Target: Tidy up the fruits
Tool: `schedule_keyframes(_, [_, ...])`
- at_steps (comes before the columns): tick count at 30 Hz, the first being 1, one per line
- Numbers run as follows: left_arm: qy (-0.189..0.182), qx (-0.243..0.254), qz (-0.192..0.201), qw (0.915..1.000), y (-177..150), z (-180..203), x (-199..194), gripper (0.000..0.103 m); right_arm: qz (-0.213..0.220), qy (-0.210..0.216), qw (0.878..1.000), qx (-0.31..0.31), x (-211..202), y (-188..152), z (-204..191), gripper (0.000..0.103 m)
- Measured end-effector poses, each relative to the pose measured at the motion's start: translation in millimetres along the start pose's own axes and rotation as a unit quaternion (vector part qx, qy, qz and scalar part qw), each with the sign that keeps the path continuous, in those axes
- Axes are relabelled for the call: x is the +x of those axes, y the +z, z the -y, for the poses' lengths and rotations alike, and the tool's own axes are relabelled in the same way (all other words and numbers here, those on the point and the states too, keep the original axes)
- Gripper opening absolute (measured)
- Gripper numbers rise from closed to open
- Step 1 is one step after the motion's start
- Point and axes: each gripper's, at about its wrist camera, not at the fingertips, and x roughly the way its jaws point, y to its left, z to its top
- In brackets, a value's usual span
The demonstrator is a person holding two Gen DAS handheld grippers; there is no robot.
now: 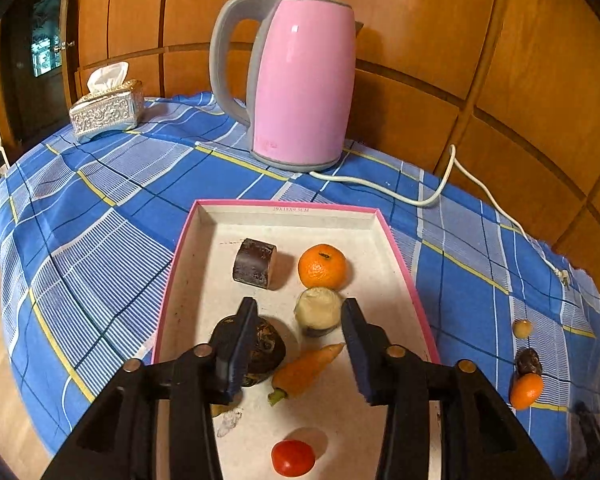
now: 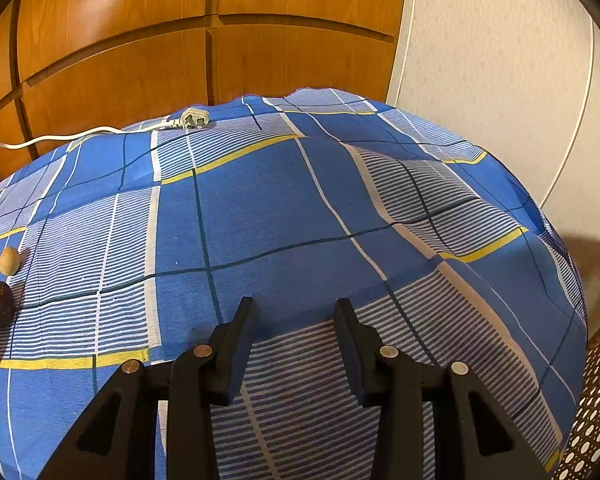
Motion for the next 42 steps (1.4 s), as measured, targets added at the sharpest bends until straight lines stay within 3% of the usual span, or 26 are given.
schedule_keyframes(26, [-0.005,-0.026,-0.008,0.9996,-40,-24,-41,0.061,0.0,0.0,1.0,0.0,0,0,0,0.041])
schedule_keyframes(42, [0.025,-0.058,-0.024,0.9977,-88,-57,-60,0.073,0.0,0.0,1.0,0.0,0,0,1,0.041])
